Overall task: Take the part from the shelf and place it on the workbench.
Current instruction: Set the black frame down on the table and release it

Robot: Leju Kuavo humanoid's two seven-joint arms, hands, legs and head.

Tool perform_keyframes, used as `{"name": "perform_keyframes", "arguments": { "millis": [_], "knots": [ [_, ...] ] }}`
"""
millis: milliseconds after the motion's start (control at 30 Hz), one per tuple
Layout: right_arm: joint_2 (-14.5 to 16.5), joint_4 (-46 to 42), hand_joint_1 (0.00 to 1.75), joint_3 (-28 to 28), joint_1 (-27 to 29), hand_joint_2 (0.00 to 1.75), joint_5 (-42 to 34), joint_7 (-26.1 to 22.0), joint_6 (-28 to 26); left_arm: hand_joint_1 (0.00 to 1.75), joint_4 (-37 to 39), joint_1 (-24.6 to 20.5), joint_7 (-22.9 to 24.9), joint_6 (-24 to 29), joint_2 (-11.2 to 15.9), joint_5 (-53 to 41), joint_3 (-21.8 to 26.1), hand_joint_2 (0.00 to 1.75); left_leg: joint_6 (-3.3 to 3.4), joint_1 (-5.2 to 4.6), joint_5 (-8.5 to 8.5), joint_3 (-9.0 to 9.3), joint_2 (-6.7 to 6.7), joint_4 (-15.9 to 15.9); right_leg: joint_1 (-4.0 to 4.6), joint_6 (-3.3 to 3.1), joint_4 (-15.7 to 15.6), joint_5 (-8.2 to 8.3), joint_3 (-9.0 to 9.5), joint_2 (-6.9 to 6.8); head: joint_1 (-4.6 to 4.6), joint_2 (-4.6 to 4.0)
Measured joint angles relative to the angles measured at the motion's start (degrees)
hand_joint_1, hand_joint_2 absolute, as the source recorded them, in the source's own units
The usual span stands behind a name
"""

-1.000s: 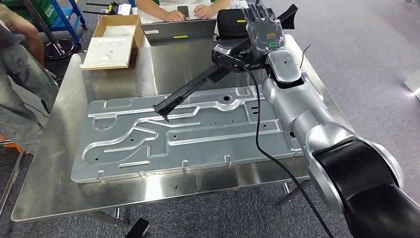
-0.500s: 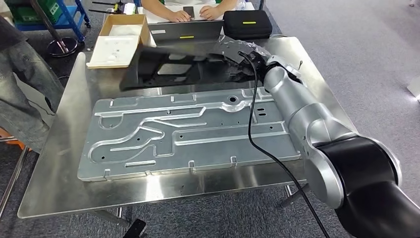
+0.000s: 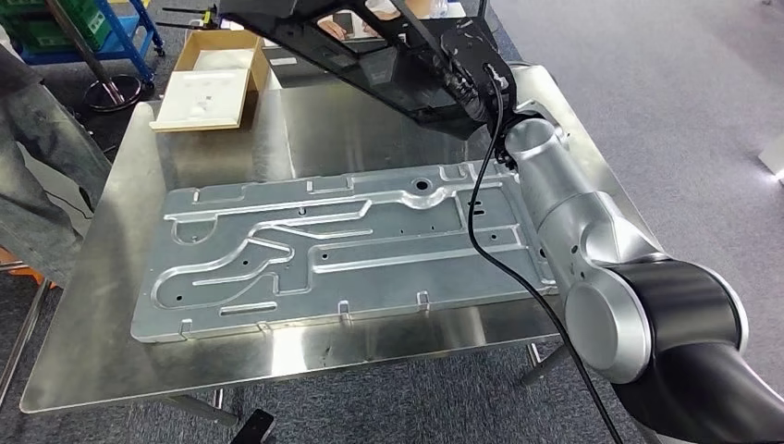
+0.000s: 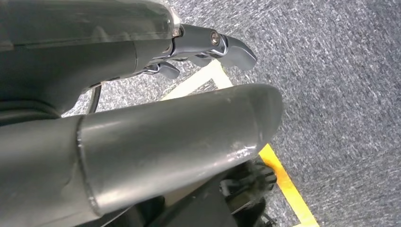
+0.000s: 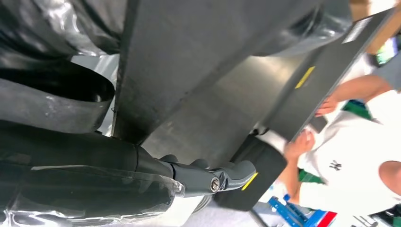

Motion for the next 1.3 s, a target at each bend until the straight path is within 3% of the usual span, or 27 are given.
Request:
{"name": "perform_keyframes", "arguments": {
  "millis": [100, 167, 267, 300, 333, 367, 467, 533, 633, 700, 767, 833, 867, 900, 967, 1033, 1100, 1167, 1233, 1300],
  "knots": [
    [-0.01, 0.04, 0.00, -0.57, -0.09, 0.00, -0.51, 0.12, -1.63, 0.00, 0.00, 0.05, -0.05, 0.07, 0.03, 0.09, -0.03, 0.00, 0.78, -0.04, 0.08, 0.37, -0.08, -1.17, 0.10, 0.80, -0.12, 0.04, -0.15, -0.02, -0.02, 0.01],
    [-0.09, 0.15, 0.00, -0.99, -0.17, 0.00, -2.30, -0.39, 1.18, 0.00, 0.00, 0.05, -0.09, 0.12, 0.07, 0.13, -0.13, 0.00, 1.47, 0.24, 0.42, 0.63, -0.01, -1.72, 0.03, 1.35, 1.52, -1.29, -0.80, -0.03, 0.02, 0.01],
    [-0.27, 0.37, 0.00, -1.75, 0.03, 0.00, -3.91, -1.77, 3.06, 0.00, 0.00, 0.02, -0.17, 0.13, 0.13, 0.14, -0.32, 0.00, 1.99, 0.30, 0.57, 0.74, 0.19, -1.96, -0.20, 2.01, 11.20, -6.19, -5.25, -0.03, 0.05, 0.01],
    [-0.27, 0.43, 0.00, -1.85, 0.30, 0.00, -3.43, -1.84, 1.46, 0.00, 0.00, 0.02, -0.20, 0.15, 0.13, 0.21, -0.33, 0.00, 2.03, 0.30, 0.55, 0.75, 0.19, -1.94, -0.31, 2.15, 14.10, -7.03, -6.66, -0.04, 0.06, 0.00],
    [-0.25, 0.46, 0.00, -1.87, 0.56, 0.00, -2.43, -1.64, -0.46, 0.00, 0.00, 0.07, -0.22, 0.16, 0.14, 0.33, -0.33, 0.00, 2.05, 0.31, 0.53, 0.76, 0.12, -1.90, -0.42, 2.21, 15.14, -6.79, -7.23, -0.04, 0.06, 0.00],
    [-0.26, 0.41, 0.00, -1.77, 0.75, 0.00, -0.98, -1.28, -2.71, 0.00, 0.00, 0.15, -0.24, 0.19, 0.14, 0.45, -0.33, 0.00, 2.04, 0.32, 0.50, 0.78, 0.02, -1.85, -0.52, 2.18, 14.03, -5.53, -6.78, -0.05, 0.06, 0.00],
    [-0.28, -0.65, 0.00, 0.99, 0.88, 0.00, 9.22, 0.57, -13.63, 0.00, 0.00, 0.34, -0.27, 0.23, 0.12, 0.65, -0.33, 0.00, 1.63, 0.23, 0.27, 0.79, -0.19, -1.58, -0.42, 1.63, 3.29, -0.36, -1.86, -0.06, 0.05, 0.00],
    [-0.28, -1.36, 0.00, 4.92, 1.00, 0.00, 15.49, 1.00, -19.71, 0.00, 0.00, 0.33, -0.28, 0.31, 0.09, 0.63, -0.33, 0.00, 1.05, 0.06, 0.18, 0.71, -0.17, -1.52, -0.05, 1.23, -0.06, 0.32, -0.34, 0.04, 0.05, 0.00],
    [-0.66, -2.58, 0.00, 9.83, 2.02, 0.00, 22.64, 2.68, -26.00, 0.00, 0.00, 0.33, -0.21, 0.40, 0.07, 0.24, -0.53, 0.00, 0.07, 0.05, -0.22, 0.70, -0.03, -1.35, -0.07, 0.37, -0.51, 0.50, -0.12, 0.25, 0.05, 0.01],
    [-1.30, -3.69, 0.00, 13.81, 2.80, 0.00, 27.09, 3.60, -30.74, 0.00, 0.00, 0.26, -0.13, 0.52, 0.03, 0.13, -0.86, 0.00, -0.39, 0.14, -2.47, -0.68, 0.04, 1.97, -0.37, -0.37, -0.90, 0.73, 0.04, 0.16, 0.03, 0.00],
    [-1.36, -3.83, 0.00, 15.36, 3.07, 0.00, 23.05, 3.59, -27.62, 0.00, 0.00, 0.33, -0.04, 0.66, -0.01, 0.46, -1.05, 0.00, -0.70, 0.26, -6.01, -3.86, 0.07, 9.33, -0.27, -0.81, -0.91, 0.72, 0.02, 0.08, 0.02, 0.00],
    [-0.48, -3.14, 0.00, 13.61, 3.12, 0.00, 14.25, 4.04, -16.70, 0.00, 0.00, 0.50, -0.01, 0.71, 0.03, 0.96, -1.07, 0.00, -0.86, 0.29, -7.28, -6.17, 0.08, 14.39, -0.13, -0.94, -0.79, 0.66, 0.02, 0.23, 0.02, 0.00],
    [0.06, -2.76, 0.00, 12.52, 3.11, 0.00, 11.17, 4.31, -11.15, 0.00, 0.00, 0.55, -0.01, 0.71, 0.09, 1.13, -1.07, 0.00, -0.84, 0.28, -6.39, -5.97, 0.08, 13.91, -0.09, -0.96, -0.68, 0.63, 0.02, 0.36, 0.02, 0.00],
    [0.51, -2.54, 0.00, 11.73, 3.10, 0.00, 9.69, 4.44, -7.51, 0.00, 0.00, 0.56, -0.01, 0.71, 0.16, 1.24, -1.07, 0.00, -0.67, 0.27, -4.58, -4.72, 0.09, 11.16, -0.05, -0.94, -0.56, 0.58, 0.03, 0.50, 0.02, 0.00],
    [1.10, -2.35, 0.00, 11.12, 2.97, 0.00, 11.51, 4.67, -7.04, 0.00, 0.00, 0.46, -0.05, 0.68, 0.32, 1.31, -1.07, 0.00, -0.06, 0.11, -1.16, -1.14, 0.15, 3.48, 0.14, -0.69, -0.27, 0.40, -0.06, 0.57, 0.02, 0.00],
    [0.73, -2.73, 0.00, 12.71, 2.98, 0.00, 18.81, 5.26, -15.21, 0.00, 0.00, 0.35, -0.08, 0.69, 0.33, 1.12, -1.12, 0.00, 0.43, -0.15, -0.13, 0.69, 0.12, -0.68, 0.33, -0.22, -0.11, 0.33, -0.34, 0.28, 0.03, 0.01],
    [-0.35, -3.58, 0.00, 15.74, 3.24, 0.00, 26.03, 5.13, -24.59, 0.00, 0.00, 0.44, 0.04, 0.81, 0.20, 0.80, -1.25, 0.00, 0.74, -0.18, -0.16, 0.74, -0.12, -1.21, 0.42, 0.32, -0.19, 0.39, -0.43, -0.09, 0.03, 0.01],
    [-1.45, -4.44, 0.00, 17.88, 3.28, 0.00, 28.34, 4.14, -26.53, 0.00, 0.00, 0.63, 0.12, 0.90, 0.03, 0.75, -1.34, 0.00, 1.27, 0.10, 0.09, 0.96, -0.15, -1.68, 0.34, 0.89, 0.75, -0.47, -0.64, -0.14, 0.05, 0.00],
    [-2.10, -5.06, 0.00, 19.24, 3.47, 0.00, 28.68, 2.56, -23.49, 0.00, 0.00, 0.57, 0.08, 0.97, -0.08, 0.91, -1.36, 0.00, 1.70, 0.29, 0.24, 1.21, 0.18, -2.01, 0.15, 1.41, 5.57, -3.40, -2.75, -0.05, 0.07, 0.00],
    [-2.61, -5.38, 0.00, 21.03, 4.24, 0.00, 32.52, 2.65, -22.95, 0.00, 0.00, 0.42, 0.06, 1.02, -0.11, 0.96, -1.40, 0.00, 1.87, 0.29, 0.21, 1.19, 0.56, -1.98, -0.07, 1.83, 12.63, -6.47, -6.20, -0.06, 0.07, 0.01]
  ]
}}
